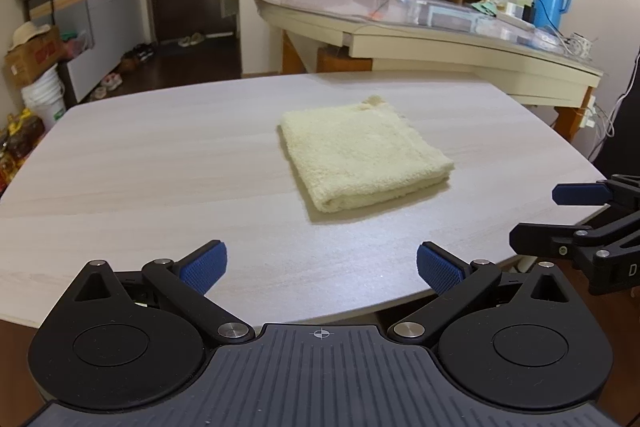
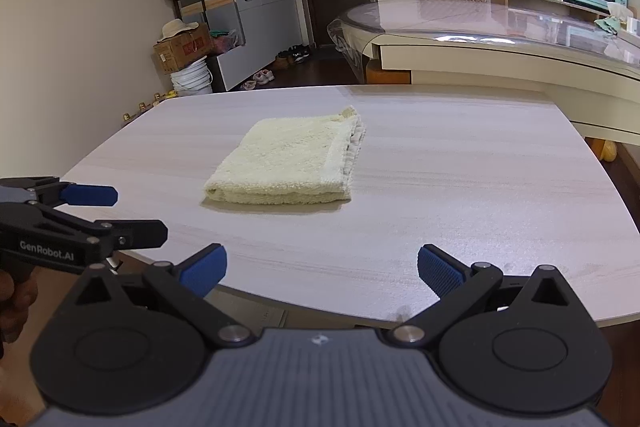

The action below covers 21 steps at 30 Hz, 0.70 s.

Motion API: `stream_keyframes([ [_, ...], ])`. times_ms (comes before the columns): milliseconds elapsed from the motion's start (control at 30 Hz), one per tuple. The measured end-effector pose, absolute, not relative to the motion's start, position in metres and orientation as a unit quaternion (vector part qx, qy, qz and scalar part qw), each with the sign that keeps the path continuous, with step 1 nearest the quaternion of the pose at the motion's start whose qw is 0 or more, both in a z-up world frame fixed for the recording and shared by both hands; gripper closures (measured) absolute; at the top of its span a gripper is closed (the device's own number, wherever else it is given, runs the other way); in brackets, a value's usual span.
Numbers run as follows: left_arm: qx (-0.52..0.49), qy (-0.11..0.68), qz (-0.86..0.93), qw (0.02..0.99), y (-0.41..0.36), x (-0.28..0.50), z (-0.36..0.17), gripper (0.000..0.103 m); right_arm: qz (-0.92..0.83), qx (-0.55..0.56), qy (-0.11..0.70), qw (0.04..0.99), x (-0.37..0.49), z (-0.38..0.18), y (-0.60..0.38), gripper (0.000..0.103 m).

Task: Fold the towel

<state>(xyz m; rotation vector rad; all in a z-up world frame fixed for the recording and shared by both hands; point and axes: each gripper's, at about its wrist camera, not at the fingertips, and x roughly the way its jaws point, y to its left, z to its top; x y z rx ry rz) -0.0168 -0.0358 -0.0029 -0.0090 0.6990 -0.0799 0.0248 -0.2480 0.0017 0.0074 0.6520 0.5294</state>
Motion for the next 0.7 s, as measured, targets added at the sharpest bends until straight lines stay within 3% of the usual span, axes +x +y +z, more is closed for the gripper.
stream_keyframes([
  [700,-0.005,0.345,-0.024,0.938,-0.0342,-0.0151,-0.0022,0.0,0.247,-0.013,0.306,0.919,0.0232,0.0113,-0.2486,0.0],
])
